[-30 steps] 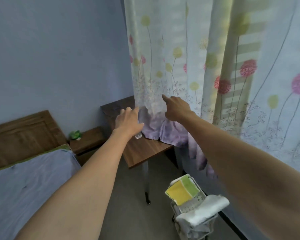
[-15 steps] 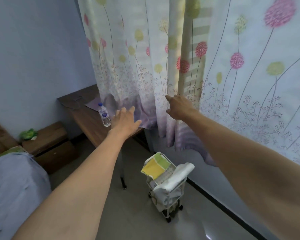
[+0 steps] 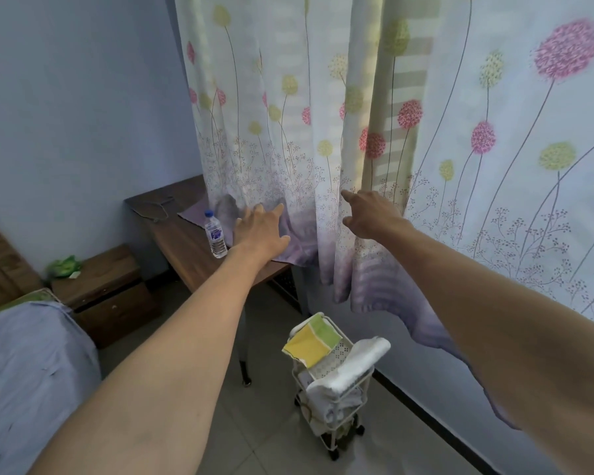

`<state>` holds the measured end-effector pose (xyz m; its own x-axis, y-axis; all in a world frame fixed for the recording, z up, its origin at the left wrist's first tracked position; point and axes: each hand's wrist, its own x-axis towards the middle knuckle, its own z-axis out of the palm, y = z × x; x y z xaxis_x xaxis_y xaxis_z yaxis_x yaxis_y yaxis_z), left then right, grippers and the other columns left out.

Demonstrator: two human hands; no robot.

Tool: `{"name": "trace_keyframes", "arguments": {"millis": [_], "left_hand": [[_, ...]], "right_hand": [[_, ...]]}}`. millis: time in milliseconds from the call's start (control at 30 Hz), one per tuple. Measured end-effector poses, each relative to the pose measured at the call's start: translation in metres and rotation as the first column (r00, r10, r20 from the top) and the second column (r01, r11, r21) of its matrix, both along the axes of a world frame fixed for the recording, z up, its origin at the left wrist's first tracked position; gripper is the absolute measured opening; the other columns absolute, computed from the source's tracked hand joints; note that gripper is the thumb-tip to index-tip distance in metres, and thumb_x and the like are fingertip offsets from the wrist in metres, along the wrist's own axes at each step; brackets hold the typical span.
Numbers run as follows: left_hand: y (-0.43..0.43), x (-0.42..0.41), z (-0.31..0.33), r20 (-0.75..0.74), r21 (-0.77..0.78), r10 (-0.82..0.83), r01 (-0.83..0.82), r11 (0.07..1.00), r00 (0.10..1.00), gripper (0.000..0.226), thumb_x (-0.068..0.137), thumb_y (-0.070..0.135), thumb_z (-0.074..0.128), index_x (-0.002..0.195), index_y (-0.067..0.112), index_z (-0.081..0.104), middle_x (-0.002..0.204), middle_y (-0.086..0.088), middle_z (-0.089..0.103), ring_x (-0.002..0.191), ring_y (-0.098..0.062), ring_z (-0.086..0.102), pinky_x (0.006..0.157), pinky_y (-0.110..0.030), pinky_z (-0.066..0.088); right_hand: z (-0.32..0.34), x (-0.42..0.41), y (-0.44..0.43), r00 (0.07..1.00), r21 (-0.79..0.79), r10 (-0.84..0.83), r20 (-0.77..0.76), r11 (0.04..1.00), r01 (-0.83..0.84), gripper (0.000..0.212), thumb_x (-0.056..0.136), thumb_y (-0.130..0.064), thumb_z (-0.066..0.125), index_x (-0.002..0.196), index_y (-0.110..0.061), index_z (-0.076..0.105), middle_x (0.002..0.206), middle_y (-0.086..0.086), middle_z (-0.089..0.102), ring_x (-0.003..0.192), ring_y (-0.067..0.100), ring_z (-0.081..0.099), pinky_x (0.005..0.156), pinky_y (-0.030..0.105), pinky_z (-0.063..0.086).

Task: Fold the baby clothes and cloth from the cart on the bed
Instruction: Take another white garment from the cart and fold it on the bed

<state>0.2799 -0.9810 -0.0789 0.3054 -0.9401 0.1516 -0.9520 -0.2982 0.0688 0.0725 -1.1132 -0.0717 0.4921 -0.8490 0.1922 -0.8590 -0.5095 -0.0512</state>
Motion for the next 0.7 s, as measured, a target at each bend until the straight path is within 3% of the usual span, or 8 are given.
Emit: {"name": "trace_keyframes", "arguments": {"millis": [267, 533, 700], "left_hand": [[-0.052, -0.001, 0.006, 0.036, -0.022, 0.033, -0.032, 0.999, 0.999, 0.048, 0.096, 0.043, 0.068, 0.137, 0.02, 0.061, 0.133, -0.016, 0.059, 0.129, -0.039, 0.054, 0.102, -0.05, 0.05], [-0.135, -0.001, 0.015, 0.026, -0.041, 0.121, -0.12, 0.992, 0.992, 0.065, 0.097, 0.045, 0.065, 0.157, 0.029, 0.046, 0.149, -0.016, 0.045, 0.136, -0.038, 0.047, 0.107, -0.055, 0.05], [-0.172, -0.004, 0.0, 0.001, 0.012, 0.197, -0.197, 0.98, 0.98, 0.069, 0.095, 0.046, 0.065, 0.158, 0.027, 0.046, 0.151, -0.016, 0.046, 0.137, -0.038, 0.048, 0.111, -0.055, 0.047]], "right_hand": [[0.001, 0.002, -0.058, 0.999, -0.007, 0.036, -0.001, 0.999, -0.036, 0.063, 0.103, -0.03, 0.064, 0.16, -0.023, 0.038, 0.136, 0.012, 0.061, 0.122, 0.036, 0.061, 0.092, 0.047, 0.056], [0.006, 0.013, -0.155, 0.991, -0.014, 0.119, 0.059, 0.993, -0.118, 0.057, 0.102, -0.028, 0.063, 0.155, -0.022, 0.041, 0.126, 0.012, 0.062, 0.112, 0.035, 0.064, 0.087, 0.049, 0.06], [-0.013, 0.022, -0.201, 0.98, 0.038, 0.194, 0.045, 0.98, -0.196, 0.061, 0.103, -0.028, 0.063, 0.158, -0.024, 0.038, 0.129, 0.013, 0.061, 0.117, 0.035, 0.061, 0.089, 0.049, 0.059]]}}
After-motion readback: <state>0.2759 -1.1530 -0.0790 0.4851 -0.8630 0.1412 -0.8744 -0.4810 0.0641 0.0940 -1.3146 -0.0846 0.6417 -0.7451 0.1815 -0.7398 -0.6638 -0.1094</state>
